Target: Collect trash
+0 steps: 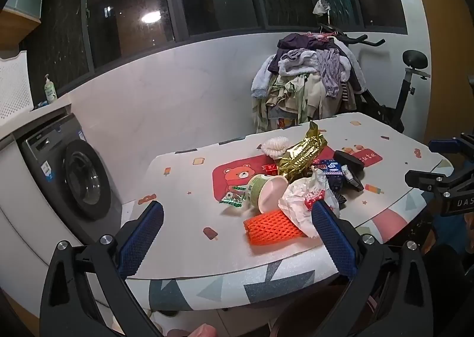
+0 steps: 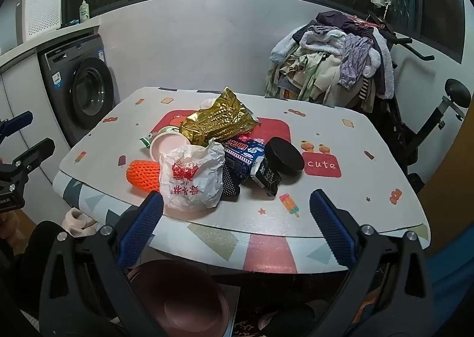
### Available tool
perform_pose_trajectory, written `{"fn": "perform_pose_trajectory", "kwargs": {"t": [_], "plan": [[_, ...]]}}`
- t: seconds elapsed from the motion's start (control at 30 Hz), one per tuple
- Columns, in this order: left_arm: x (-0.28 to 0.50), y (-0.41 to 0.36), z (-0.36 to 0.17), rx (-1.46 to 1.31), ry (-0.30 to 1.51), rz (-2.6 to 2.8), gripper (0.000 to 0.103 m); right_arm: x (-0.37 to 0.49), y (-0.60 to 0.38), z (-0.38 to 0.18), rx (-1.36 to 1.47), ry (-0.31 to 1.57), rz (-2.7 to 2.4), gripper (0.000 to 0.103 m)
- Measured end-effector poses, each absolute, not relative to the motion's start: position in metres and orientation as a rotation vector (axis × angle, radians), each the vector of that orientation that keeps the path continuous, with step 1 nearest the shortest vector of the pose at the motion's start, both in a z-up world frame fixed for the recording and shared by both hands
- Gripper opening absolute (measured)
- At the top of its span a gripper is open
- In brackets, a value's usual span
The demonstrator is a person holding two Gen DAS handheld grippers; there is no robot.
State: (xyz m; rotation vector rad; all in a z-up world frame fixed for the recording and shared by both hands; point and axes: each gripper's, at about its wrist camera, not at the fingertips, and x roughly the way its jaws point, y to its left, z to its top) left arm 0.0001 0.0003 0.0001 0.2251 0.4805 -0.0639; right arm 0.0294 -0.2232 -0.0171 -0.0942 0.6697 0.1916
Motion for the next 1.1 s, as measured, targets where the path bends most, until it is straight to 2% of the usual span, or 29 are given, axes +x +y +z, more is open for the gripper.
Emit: {"fn": "perform_pose_trajectory", "kwargs": {"t": [1.1], "plan": [[-0.005, 0.009, 0.008, 0.179, 0.480, -0.075, 0.098, 0.029, -0.216, -0.023, -0.119, 0.695, 0.193, 0.097]]}}
